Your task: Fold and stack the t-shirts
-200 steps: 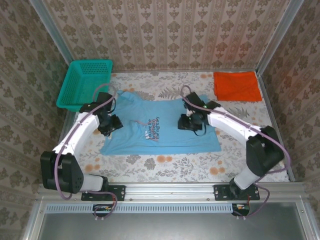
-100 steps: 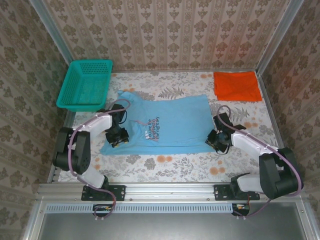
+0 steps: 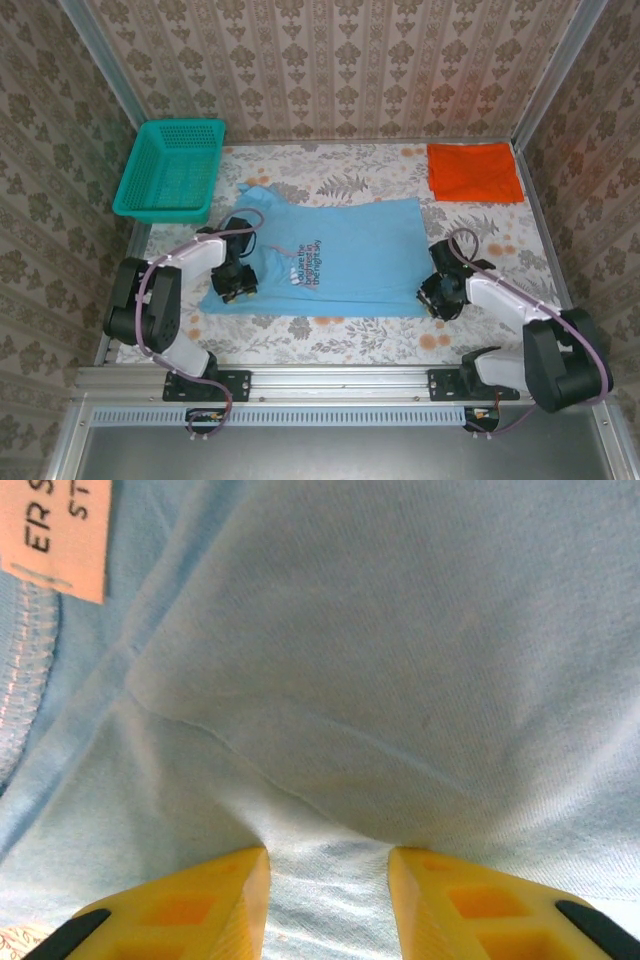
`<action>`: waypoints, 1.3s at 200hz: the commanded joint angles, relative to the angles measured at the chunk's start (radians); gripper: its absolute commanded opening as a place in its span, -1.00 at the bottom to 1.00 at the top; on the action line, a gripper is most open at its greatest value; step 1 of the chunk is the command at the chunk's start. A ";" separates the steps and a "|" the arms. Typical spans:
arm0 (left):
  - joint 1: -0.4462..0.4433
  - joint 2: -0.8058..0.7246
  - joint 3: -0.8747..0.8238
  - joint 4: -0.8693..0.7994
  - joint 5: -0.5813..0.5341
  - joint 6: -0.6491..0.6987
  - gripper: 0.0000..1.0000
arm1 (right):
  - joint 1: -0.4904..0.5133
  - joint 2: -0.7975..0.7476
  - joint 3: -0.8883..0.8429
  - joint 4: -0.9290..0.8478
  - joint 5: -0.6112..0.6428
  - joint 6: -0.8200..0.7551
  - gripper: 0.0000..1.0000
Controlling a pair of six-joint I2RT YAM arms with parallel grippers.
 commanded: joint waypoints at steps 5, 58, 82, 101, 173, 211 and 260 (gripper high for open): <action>-0.069 0.010 -0.057 -0.084 -0.021 -0.009 -0.24 | -0.002 -0.069 -0.040 -0.198 0.038 0.093 -0.60; -0.203 -0.027 -0.067 -0.164 -0.028 -0.041 -0.22 | -0.002 -0.195 -0.079 -0.263 0.043 0.122 -0.66; -0.211 -0.059 -0.085 -0.202 -0.031 -0.058 -0.20 | 0.000 -0.240 -0.090 -0.270 0.042 0.133 -0.67; -0.210 -0.069 -0.077 -0.216 -0.041 -0.071 -0.18 | 0.004 -0.263 -0.092 -0.283 0.043 0.142 -0.66; -0.177 -0.007 0.096 -0.241 -0.062 -0.032 -0.07 | 0.065 -0.132 0.173 -0.265 0.073 -0.075 -0.64; -0.154 0.007 0.202 -0.254 -0.064 0.002 -0.03 | 0.253 0.068 0.237 -0.176 0.068 0.004 -0.66; -0.138 0.066 0.234 -0.201 -0.024 0.039 -0.02 | 0.264 0.160 0.146 -0.083 0.120 0.137 -0.67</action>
